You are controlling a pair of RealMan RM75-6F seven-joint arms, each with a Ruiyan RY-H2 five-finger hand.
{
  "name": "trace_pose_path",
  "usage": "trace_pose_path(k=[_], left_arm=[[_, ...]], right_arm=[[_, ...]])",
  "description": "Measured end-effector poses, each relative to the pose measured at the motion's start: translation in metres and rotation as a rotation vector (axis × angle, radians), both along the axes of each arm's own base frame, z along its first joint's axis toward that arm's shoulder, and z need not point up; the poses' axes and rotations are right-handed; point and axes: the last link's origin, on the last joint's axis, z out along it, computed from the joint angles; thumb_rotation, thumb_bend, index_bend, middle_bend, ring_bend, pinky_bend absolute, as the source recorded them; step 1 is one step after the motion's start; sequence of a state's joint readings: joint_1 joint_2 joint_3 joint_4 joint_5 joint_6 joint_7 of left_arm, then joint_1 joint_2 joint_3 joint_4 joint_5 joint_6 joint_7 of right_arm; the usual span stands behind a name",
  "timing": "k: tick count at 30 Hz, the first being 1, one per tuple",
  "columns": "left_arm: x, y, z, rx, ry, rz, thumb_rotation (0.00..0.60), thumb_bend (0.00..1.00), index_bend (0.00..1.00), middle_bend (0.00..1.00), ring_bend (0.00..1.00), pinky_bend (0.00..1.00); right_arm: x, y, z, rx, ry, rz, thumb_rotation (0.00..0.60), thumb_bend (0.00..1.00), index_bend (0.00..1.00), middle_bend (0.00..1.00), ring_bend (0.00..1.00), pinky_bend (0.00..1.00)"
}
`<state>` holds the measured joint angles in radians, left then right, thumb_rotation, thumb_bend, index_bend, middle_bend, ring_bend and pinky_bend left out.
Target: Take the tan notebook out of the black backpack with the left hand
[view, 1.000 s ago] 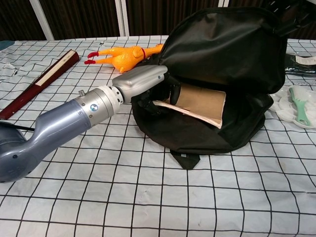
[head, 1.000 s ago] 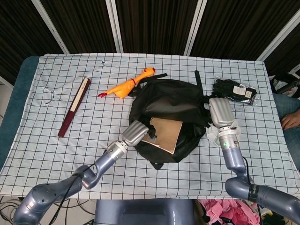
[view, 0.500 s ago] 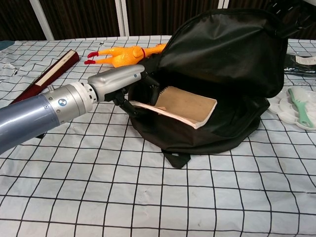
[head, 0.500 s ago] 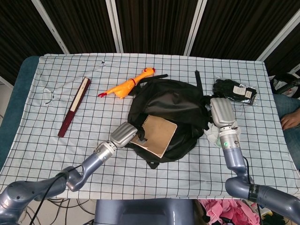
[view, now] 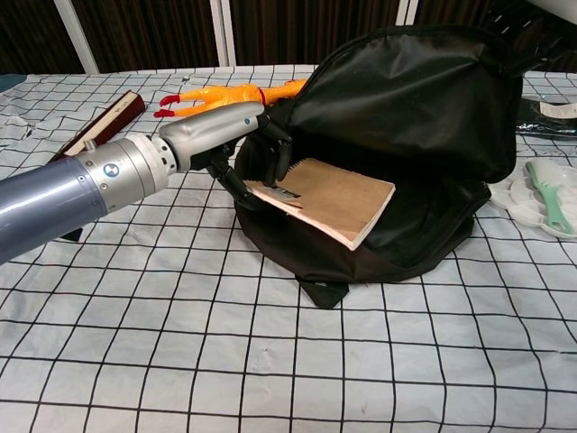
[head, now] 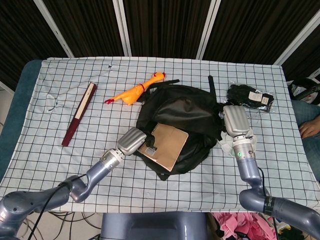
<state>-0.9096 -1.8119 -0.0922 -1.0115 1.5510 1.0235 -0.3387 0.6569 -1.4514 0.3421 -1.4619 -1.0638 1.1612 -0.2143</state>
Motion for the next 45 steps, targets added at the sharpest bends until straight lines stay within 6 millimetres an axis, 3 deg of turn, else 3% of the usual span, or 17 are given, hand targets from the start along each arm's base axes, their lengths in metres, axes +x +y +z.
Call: trace_pose_path(k=[3,7,10,20,26,35,45], left_arm=[[0.000,0.000,0.004,0.000,0.009,-0.002,0.600,0.19,0.58,0.62,0.39,0.38],[-0.002,0.000,0.012,0.008,0.026,-0.007,0.600,0.43,0.65,0.68,0.45,0.45],[-0.001,0.001,0.015,0.024,0.021,-0.004,0.600,0.49,0.68,0.71,0.47,0.49],[0.003,0.008,0.024,0.060,-0.004,0.003,0.600,0.51,0.72,0.75,0.52,0.53],[0.011,0.010,0.045,0.097,-0.050,-0.024,0.600,0.51,0.72,0.75,0.52,0.53],[0.030,0.013,0.105,0.155,-0.130,-0.041,0.600,0.51,0.71,0.75,0.52,0.53],[0.049,0.014,0.207,0.228,-0.241,-0.014,0.600,0.51,0.71,0.75,0.52,0.53]], right_arm=[[0.000,0.000,-0.001,0.002,0.000,0.001,0.600,0.54,0.62,0.52,0.41,0.21],[-0.001,0.001,-0.001,0.004,0.002,-0.001,0.600,0.54,0.62,0.52,0.41,0.21],[-0.002,0.001,-0.002,0.008,-0.001,-0.007,0.600,0.54,0.62,0.52,0.41,0.21],[-0.004,0.002,-0.002,0.012,0.000,-0.013,0.600,0.54,0.62,0.52,0.41,0.21],[-0.003,0.002,-0.001,0.010,-0.006,-0.014,0.600,0.54,0.62,0.52,0.41,0.21],[-0.002,0.003,-0.001,0.007,-0.008,-0.015,0.600,0.54,0.62,0.52,0.41,0.21],[0.000,0.005,0.001,0.003,-0.007,-0.009,0.600,0.54,0.62,0.52,0.41,0.21]])
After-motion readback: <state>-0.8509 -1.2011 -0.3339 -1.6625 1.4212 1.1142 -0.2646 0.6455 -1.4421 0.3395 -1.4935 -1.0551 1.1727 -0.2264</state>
